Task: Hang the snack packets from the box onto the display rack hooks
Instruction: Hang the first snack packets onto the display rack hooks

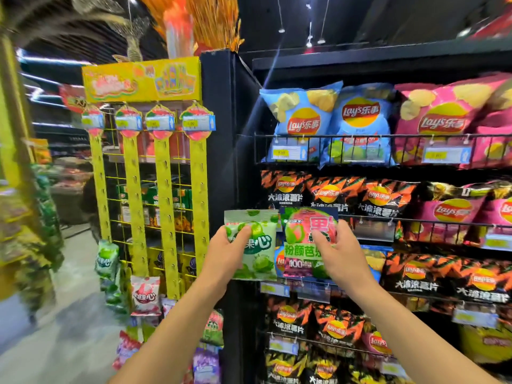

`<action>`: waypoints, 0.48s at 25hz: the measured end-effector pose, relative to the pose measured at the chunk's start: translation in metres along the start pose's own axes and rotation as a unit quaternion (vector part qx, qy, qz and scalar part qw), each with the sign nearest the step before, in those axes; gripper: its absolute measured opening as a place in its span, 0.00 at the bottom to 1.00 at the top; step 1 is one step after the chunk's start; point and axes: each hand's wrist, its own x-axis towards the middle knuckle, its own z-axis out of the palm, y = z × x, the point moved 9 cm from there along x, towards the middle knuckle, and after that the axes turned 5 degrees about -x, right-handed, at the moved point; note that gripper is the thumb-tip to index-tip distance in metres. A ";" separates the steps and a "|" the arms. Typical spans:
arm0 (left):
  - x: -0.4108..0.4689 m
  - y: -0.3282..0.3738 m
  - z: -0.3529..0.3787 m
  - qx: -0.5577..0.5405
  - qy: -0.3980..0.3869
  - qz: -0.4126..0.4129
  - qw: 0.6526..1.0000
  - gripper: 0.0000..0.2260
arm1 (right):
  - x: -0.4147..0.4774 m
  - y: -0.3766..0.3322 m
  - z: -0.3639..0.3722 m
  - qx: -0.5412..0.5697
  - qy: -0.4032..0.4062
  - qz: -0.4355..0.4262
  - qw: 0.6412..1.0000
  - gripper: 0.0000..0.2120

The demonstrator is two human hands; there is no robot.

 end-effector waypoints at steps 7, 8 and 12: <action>-0.049 0.013 -0.061 0.039 0.060 -0.012 0.997 0.33 | -0.028 -0.029 0.034 0.072 -0.058 -0.014 0.996 0.08; -0.058 0.014 -0.070 0.036 0.066 -0.020 0.997 0.35 | -0.033 -0.031 0.041 0.075 -0.064 -0.012 0.995 0.08; -0.087 0.015 -0.115 0.033 0.109 -0.024 0.993 0.42 | -0.054 -0.041 0.080 0.064 -0.100 0.003 0.993 0.12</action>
